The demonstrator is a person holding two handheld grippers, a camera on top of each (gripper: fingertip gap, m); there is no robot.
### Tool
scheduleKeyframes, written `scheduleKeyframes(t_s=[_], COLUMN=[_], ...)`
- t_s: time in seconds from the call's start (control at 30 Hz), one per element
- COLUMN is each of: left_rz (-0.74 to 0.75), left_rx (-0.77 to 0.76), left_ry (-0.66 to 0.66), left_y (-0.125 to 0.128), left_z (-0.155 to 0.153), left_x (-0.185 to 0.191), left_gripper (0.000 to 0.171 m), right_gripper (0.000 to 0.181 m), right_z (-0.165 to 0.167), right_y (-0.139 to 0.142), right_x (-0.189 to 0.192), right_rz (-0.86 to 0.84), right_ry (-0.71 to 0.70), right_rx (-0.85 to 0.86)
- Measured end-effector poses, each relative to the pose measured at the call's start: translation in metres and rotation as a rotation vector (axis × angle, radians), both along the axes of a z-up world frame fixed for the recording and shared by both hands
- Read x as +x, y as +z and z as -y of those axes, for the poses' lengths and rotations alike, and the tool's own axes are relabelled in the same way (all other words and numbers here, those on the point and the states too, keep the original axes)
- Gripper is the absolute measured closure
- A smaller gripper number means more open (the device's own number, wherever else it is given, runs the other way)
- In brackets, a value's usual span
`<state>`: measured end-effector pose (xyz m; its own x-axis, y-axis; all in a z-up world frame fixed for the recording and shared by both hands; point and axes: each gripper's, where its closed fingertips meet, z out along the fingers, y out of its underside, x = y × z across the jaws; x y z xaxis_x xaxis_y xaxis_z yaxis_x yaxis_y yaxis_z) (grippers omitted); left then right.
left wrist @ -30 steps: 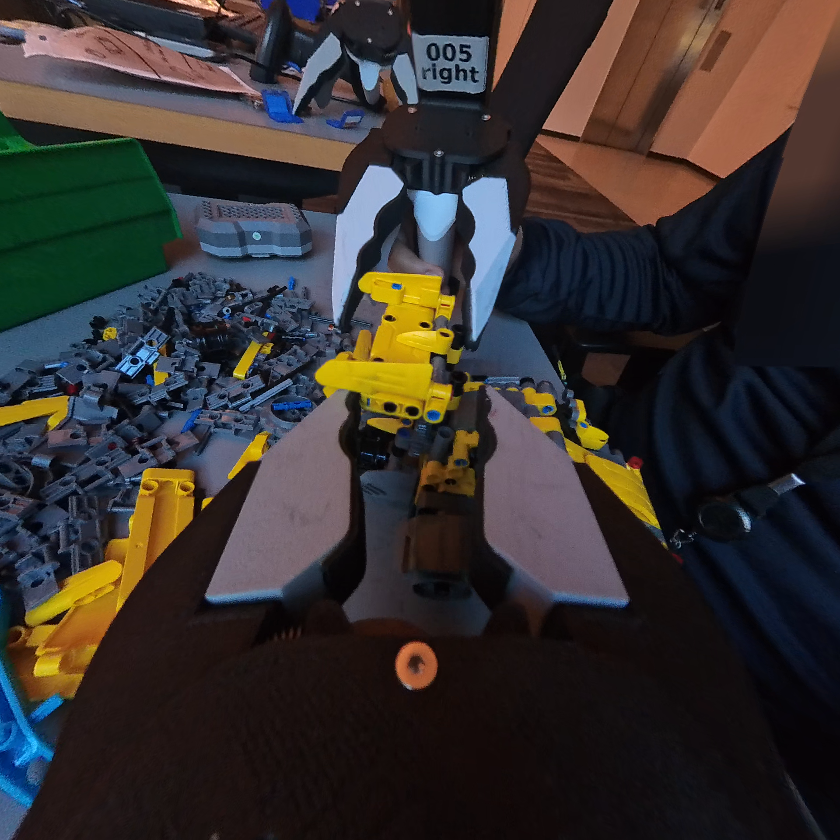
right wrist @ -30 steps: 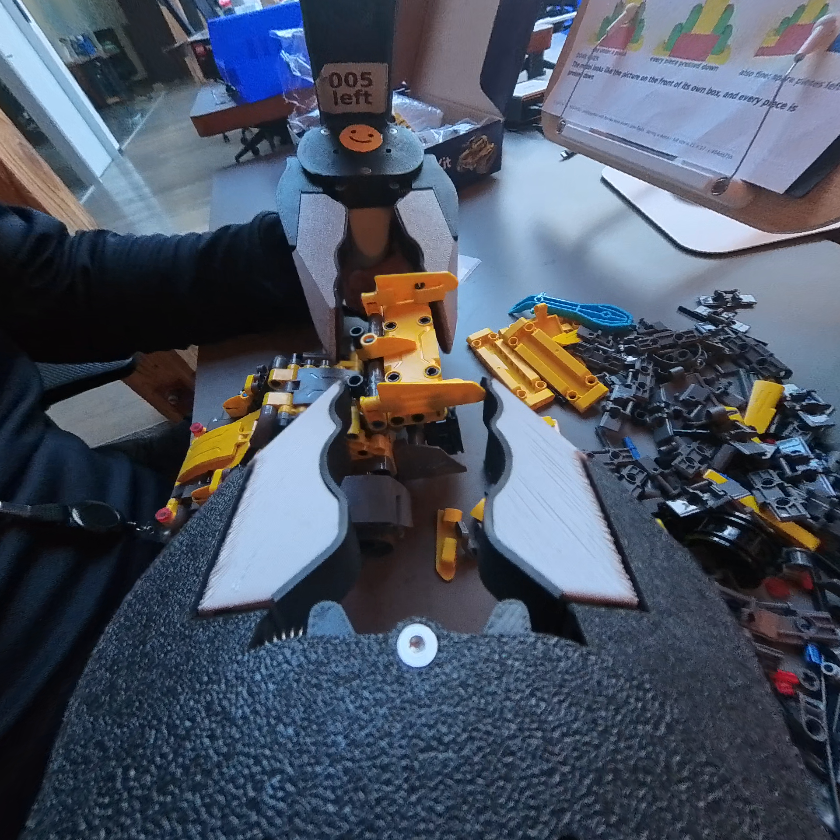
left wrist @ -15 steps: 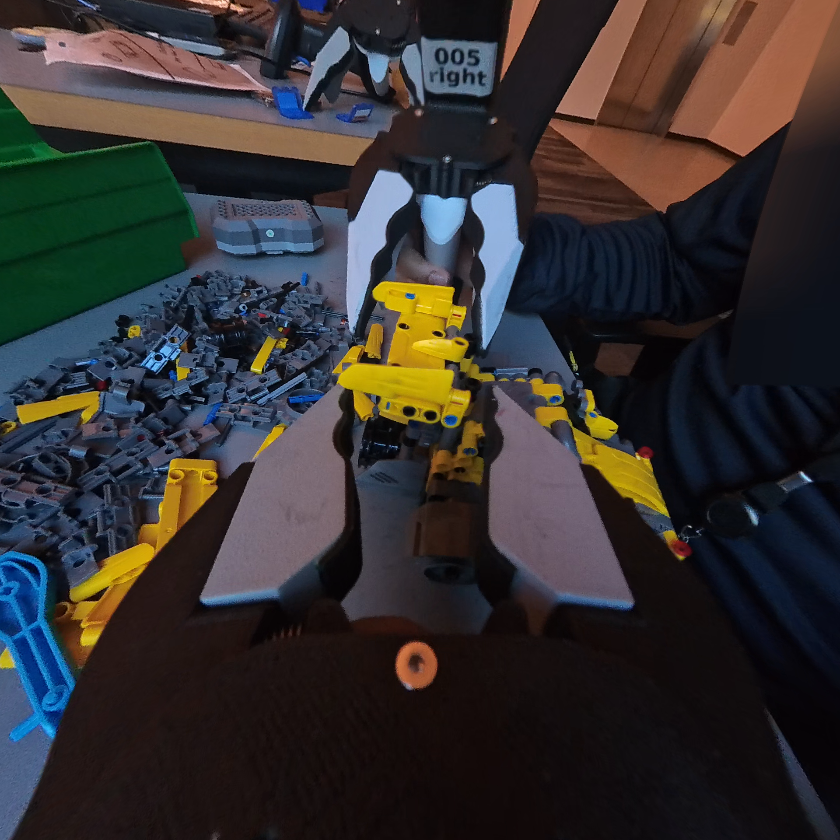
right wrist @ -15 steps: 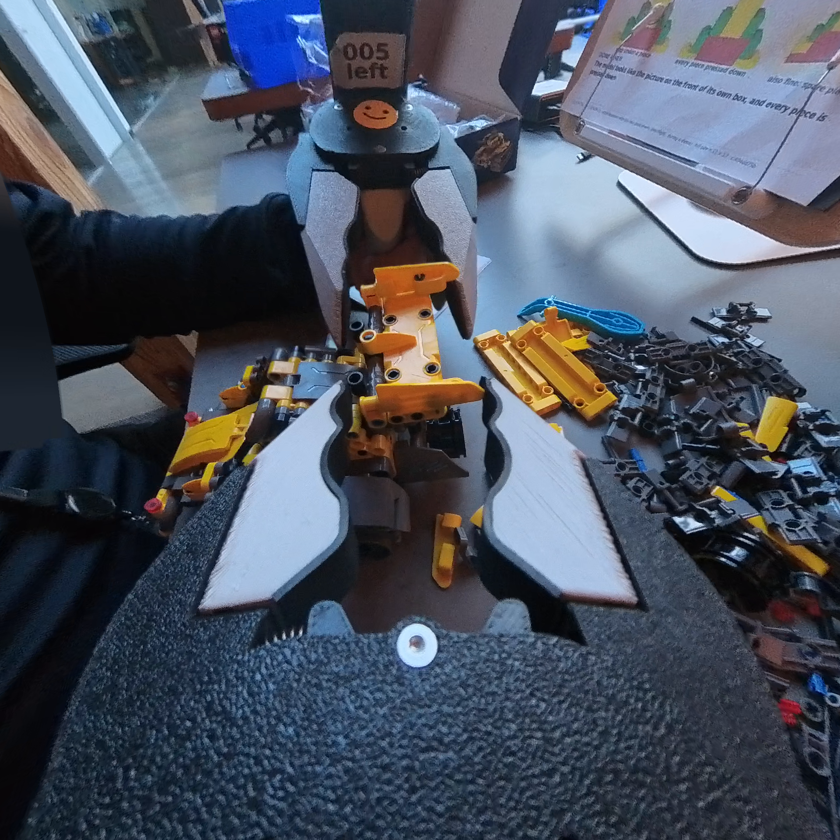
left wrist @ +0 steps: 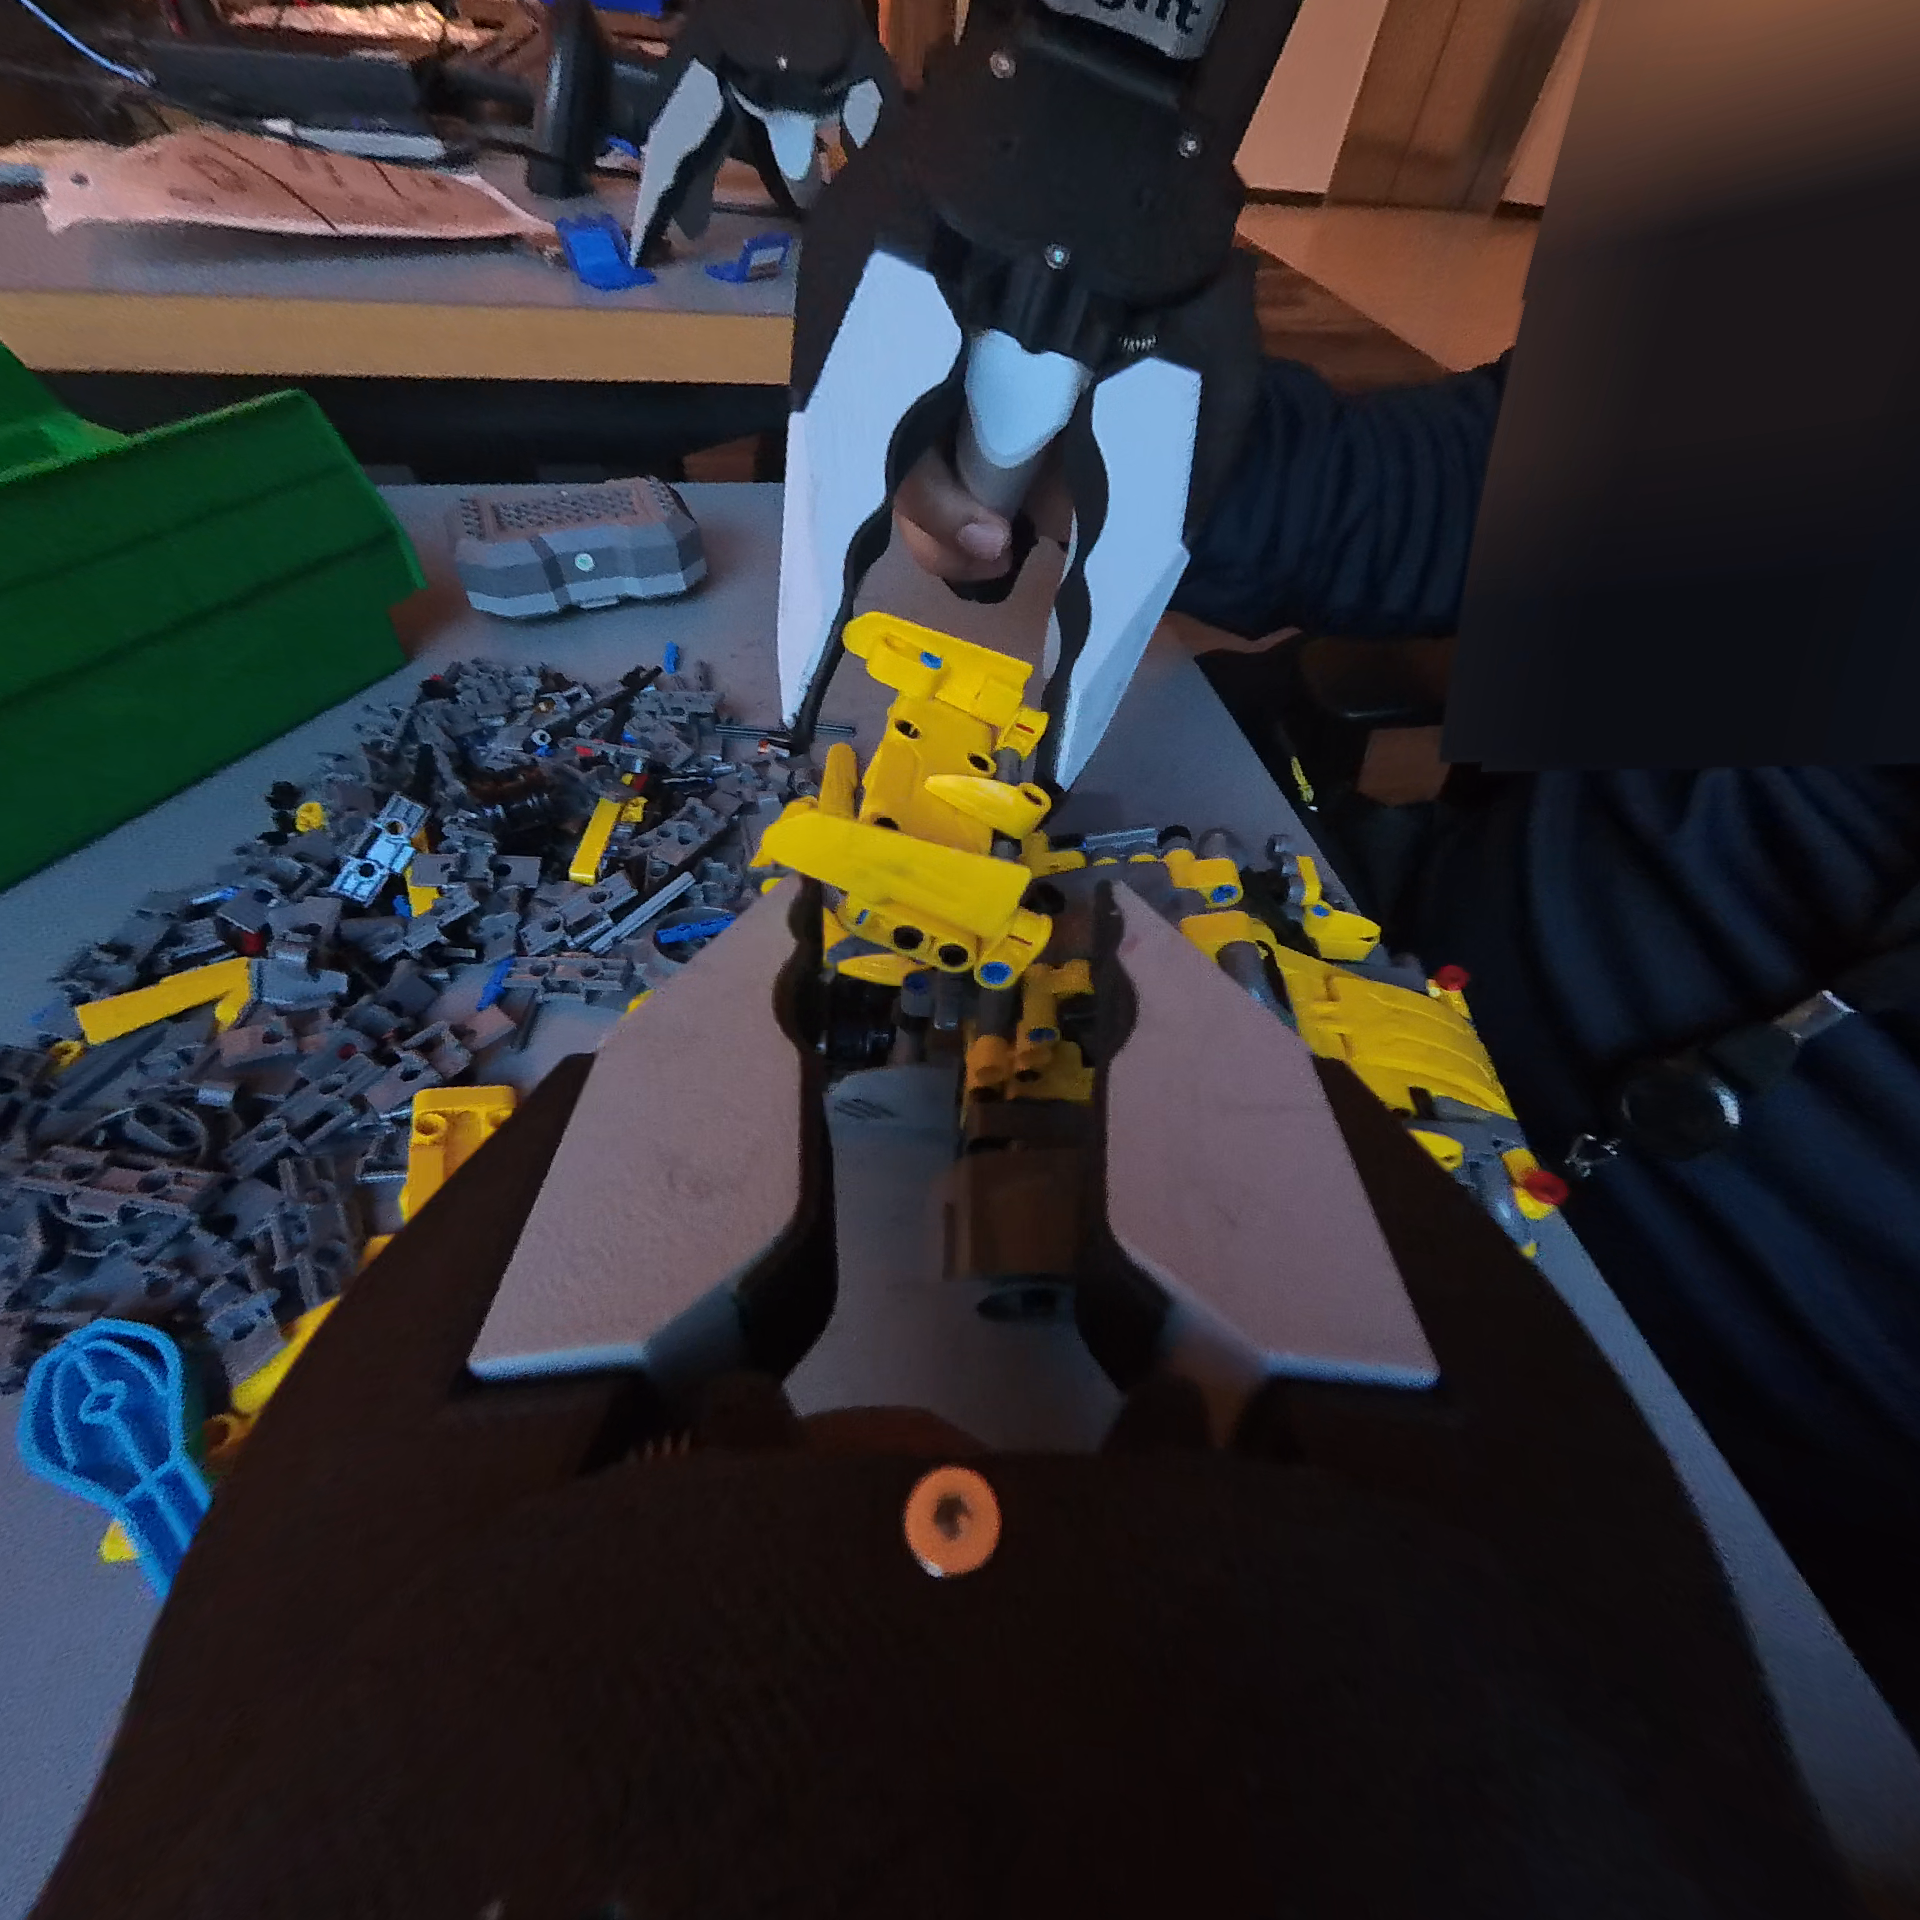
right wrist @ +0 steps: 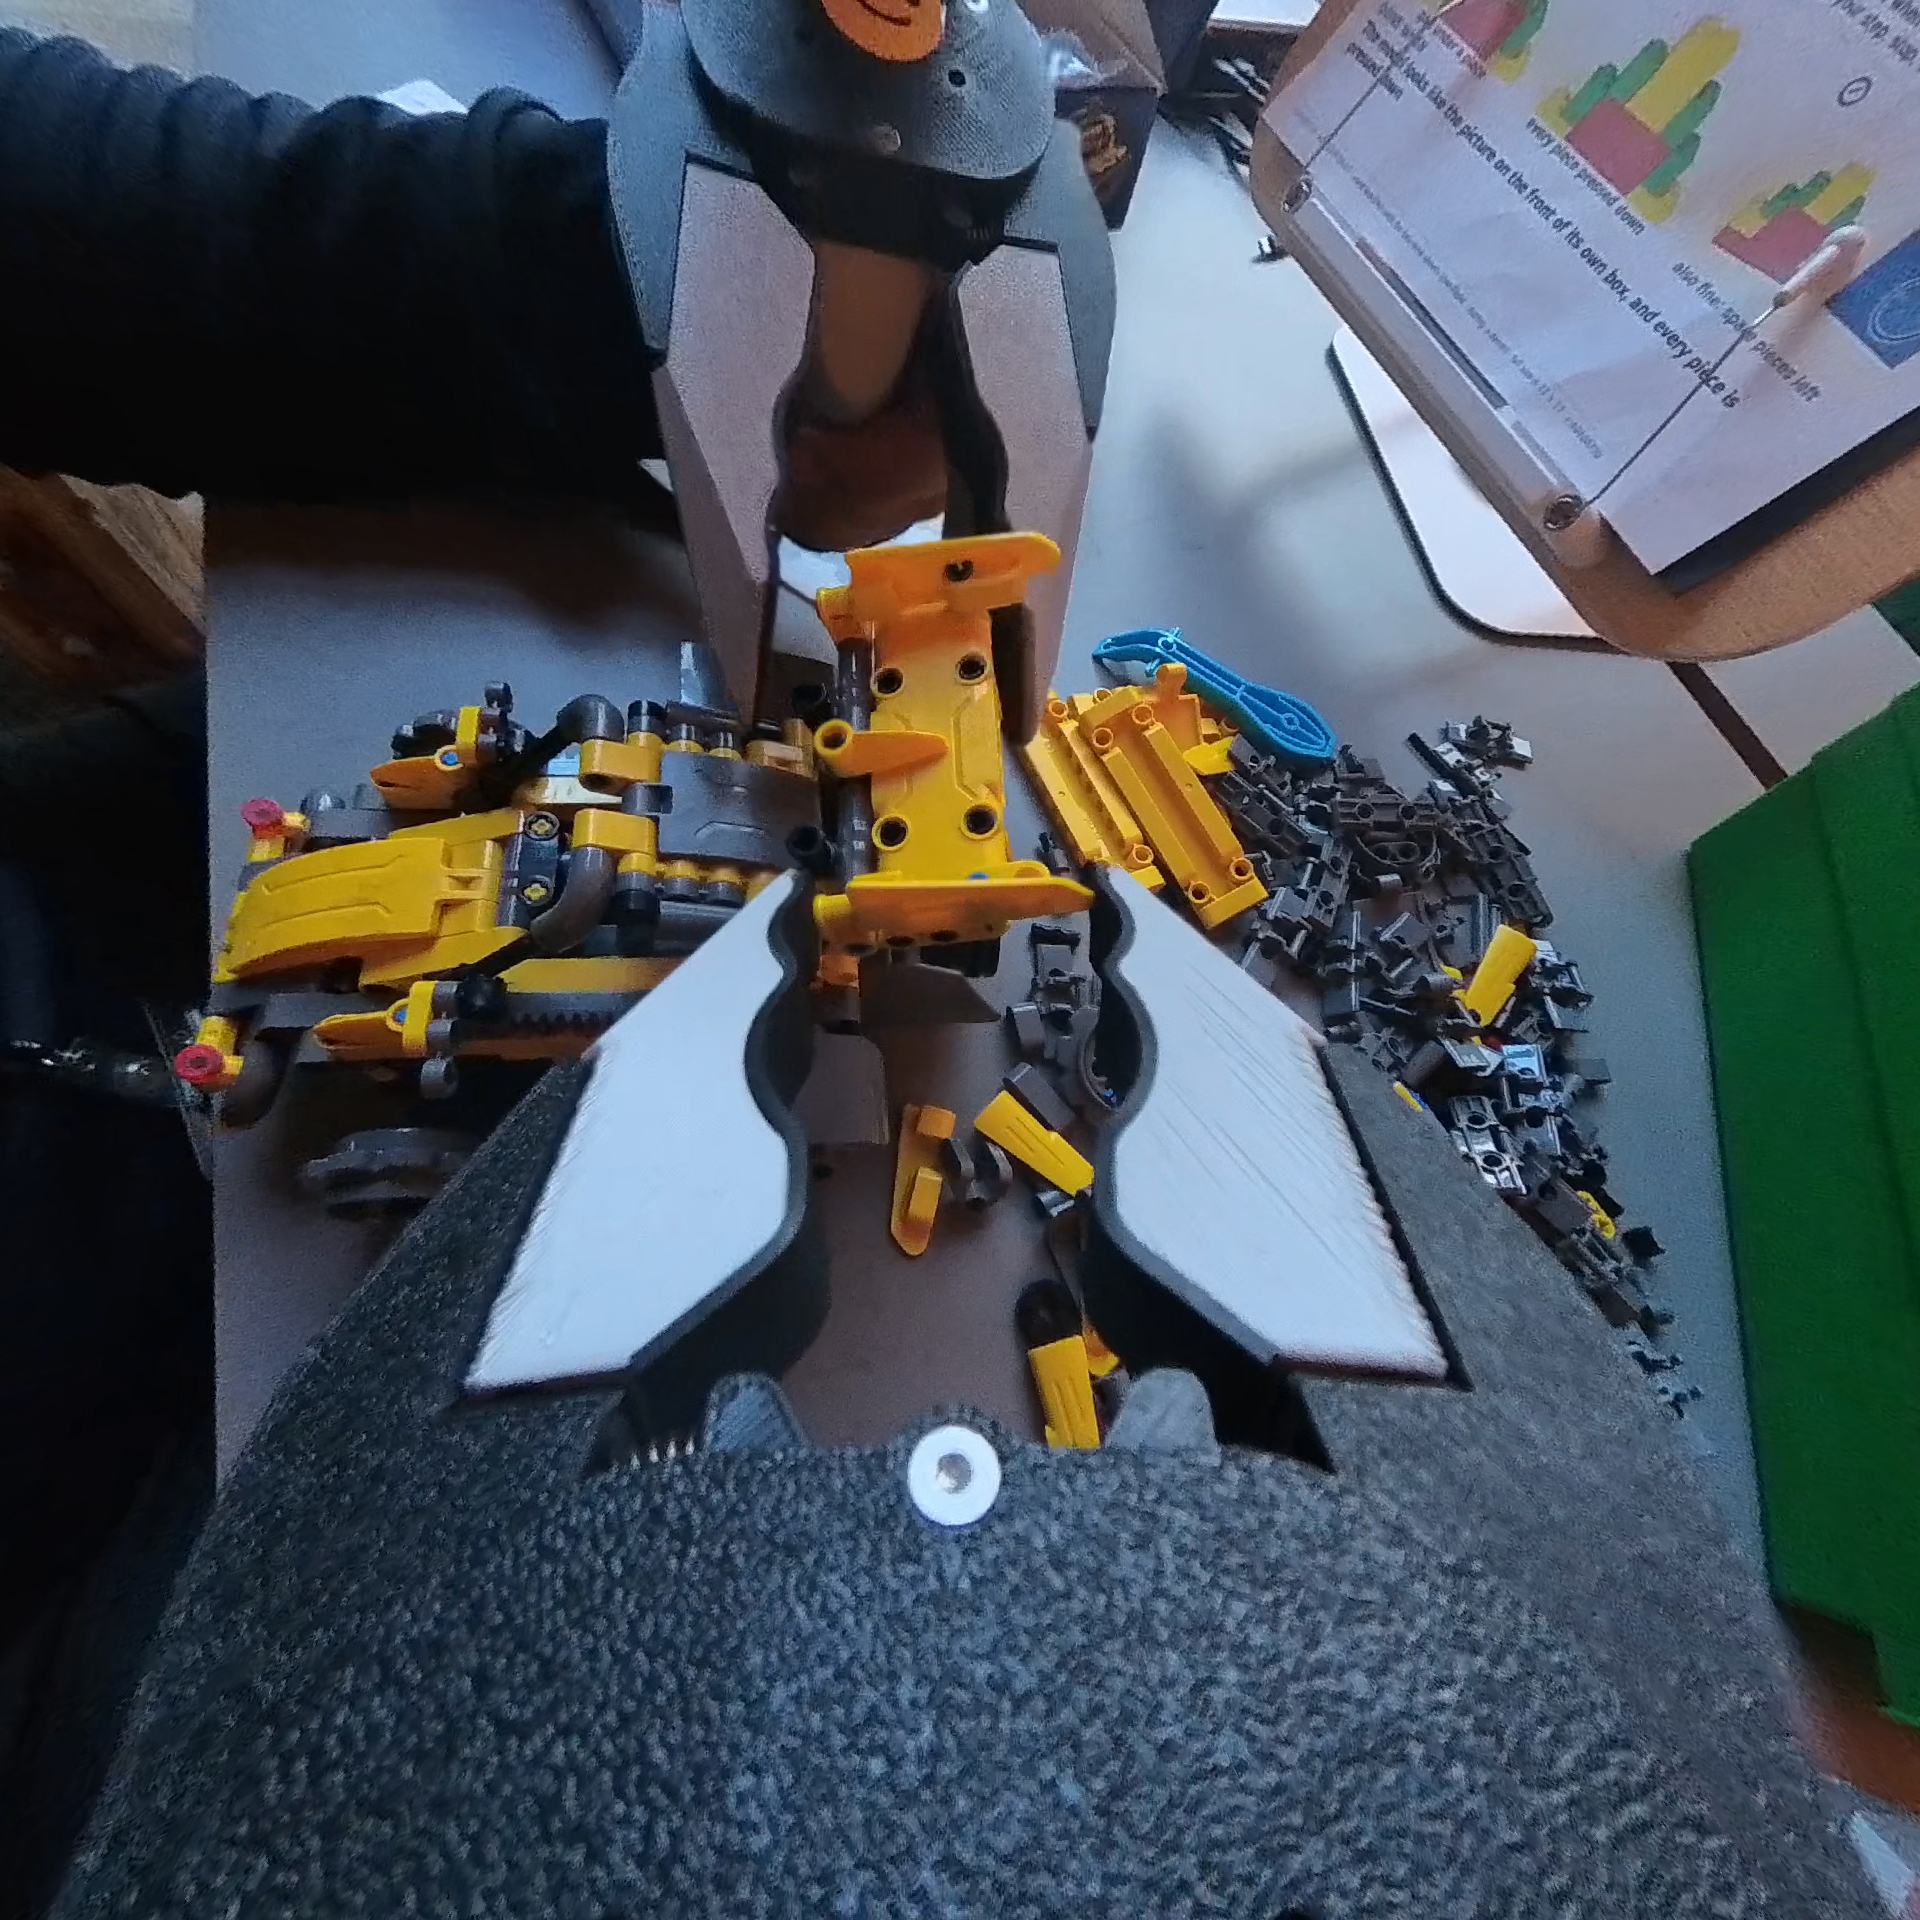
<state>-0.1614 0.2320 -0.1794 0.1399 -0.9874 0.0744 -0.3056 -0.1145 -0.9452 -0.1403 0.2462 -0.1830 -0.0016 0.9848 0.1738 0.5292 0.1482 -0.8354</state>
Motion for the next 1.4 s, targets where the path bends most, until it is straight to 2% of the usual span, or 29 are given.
scheduleKeyframes(t_s=[0.2,0.33,0.6,0.73,0.8,0.87,1.2,1.4], left_rz=[-0.015,-0.101,-0.126,-0.108,-0.079,-0.085,-0.088,-0.097], left_rx=[0.0,0.081,0.098,0.093,0.077,0.09,0.137,0.135], left_ry=[-0.015,0.038,-0.007,0.012,0.024,0.011,0.006,0.017], left_y=[0.001,-0.003,-0.008,-0.003,0.002,0.002,-0.003,-0.007], left_z=[0.001,-0.007,-0.001,-0.002,-0.004,-0.002,-0.001,-0.001], left_x=[-0.007,-0.017,-0.007,-0.008,-0.008,-0.007,-0.012,-0.015], left_gripper=[0.127,0.126,0.135,0.134,0.127,0.132,0.133,0.135], right_gripper=[0.129,0.129,0.129,0.129,0.129,0.129,0.129,0.129], right_z=[0.0,-0.001,-0.002,-0.005,-0.005,-0.006,-0.005,-0.004], right_y=[0.0,0.0,-0.002,-0.004,-0.004,-0.004,-0.003,0.0], right_x=[-0.001,-0.002,-0.003,-0.003,-0.004,-0.004,-0.007,-0.011], right_rz=[0.005,0.02,0.078,0.103,0.101,0.104,0.168,0.131], right_ry=[0.007,0.031,0.075,0.067,0.067,0.062,0.068,0.073], right_rx=[-0.016,-0.04,-0.065,-0.041,-0.042,-0.028,0.02,0.009])
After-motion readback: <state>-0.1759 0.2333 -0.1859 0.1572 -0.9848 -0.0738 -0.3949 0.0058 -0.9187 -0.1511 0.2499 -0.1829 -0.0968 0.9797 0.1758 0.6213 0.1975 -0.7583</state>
